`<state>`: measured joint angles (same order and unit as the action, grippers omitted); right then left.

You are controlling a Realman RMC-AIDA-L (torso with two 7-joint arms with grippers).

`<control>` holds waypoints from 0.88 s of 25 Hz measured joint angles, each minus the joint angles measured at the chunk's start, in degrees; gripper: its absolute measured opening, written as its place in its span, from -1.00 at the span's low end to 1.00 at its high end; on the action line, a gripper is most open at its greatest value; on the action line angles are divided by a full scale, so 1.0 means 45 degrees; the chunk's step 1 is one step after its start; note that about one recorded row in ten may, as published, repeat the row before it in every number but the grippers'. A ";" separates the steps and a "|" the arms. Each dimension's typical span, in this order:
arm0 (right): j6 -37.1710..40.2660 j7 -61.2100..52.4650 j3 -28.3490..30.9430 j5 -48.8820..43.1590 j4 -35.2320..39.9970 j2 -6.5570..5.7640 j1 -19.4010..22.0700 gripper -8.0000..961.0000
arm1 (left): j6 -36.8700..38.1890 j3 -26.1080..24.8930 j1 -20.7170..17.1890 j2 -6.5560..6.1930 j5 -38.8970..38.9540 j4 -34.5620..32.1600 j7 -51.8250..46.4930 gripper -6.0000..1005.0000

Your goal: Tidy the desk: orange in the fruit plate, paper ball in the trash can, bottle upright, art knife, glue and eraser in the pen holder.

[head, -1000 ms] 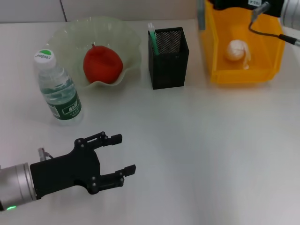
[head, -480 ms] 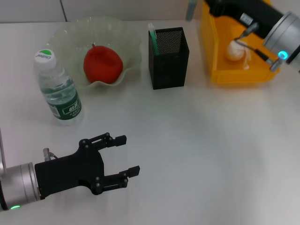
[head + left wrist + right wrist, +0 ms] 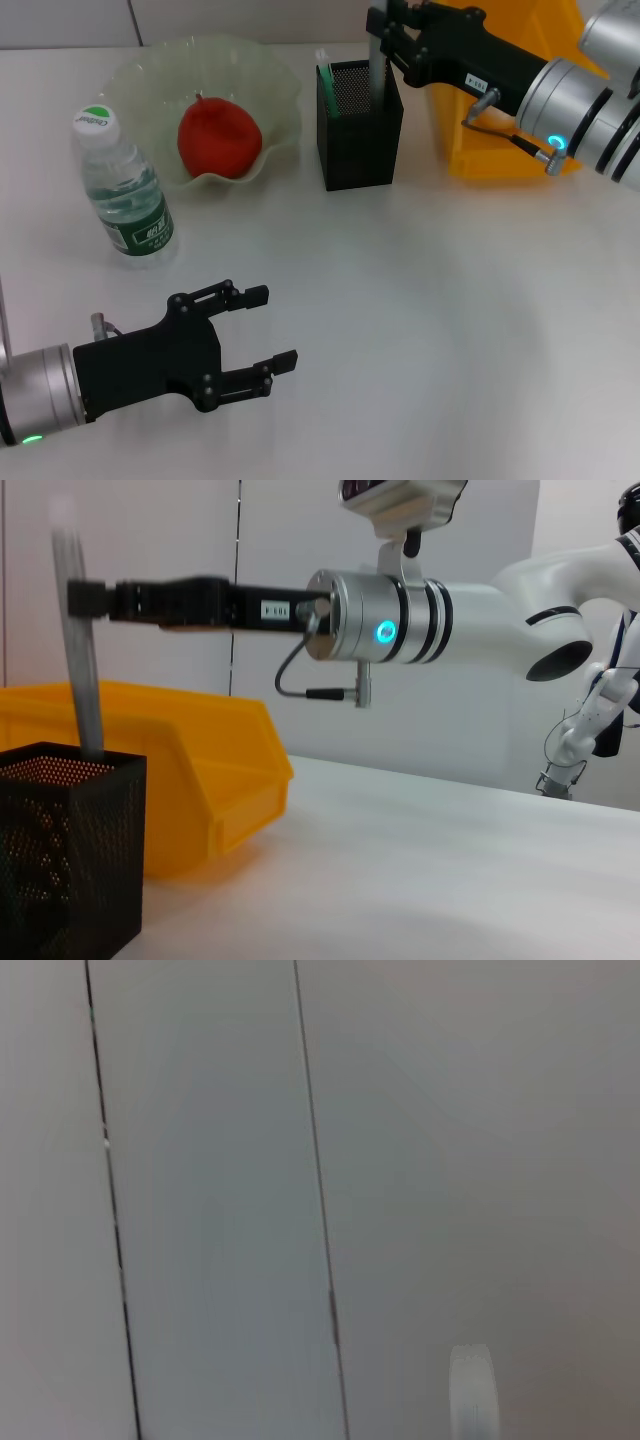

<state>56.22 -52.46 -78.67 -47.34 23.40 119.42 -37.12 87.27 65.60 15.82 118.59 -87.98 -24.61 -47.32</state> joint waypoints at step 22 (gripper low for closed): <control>0.9355 0.0082 0.4182 -0.6114 0.1250 -0.0543 0.5585 0.75 | 0.0231 -0.0027 0.0315 -0.0060 -0.0007 -0.0098 -0.0154 0.55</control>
<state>98.31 -52.09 -59.86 -74.86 29.02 116.97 -11.98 88.31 65.47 17.24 118.32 -88.01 -25.04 -48.01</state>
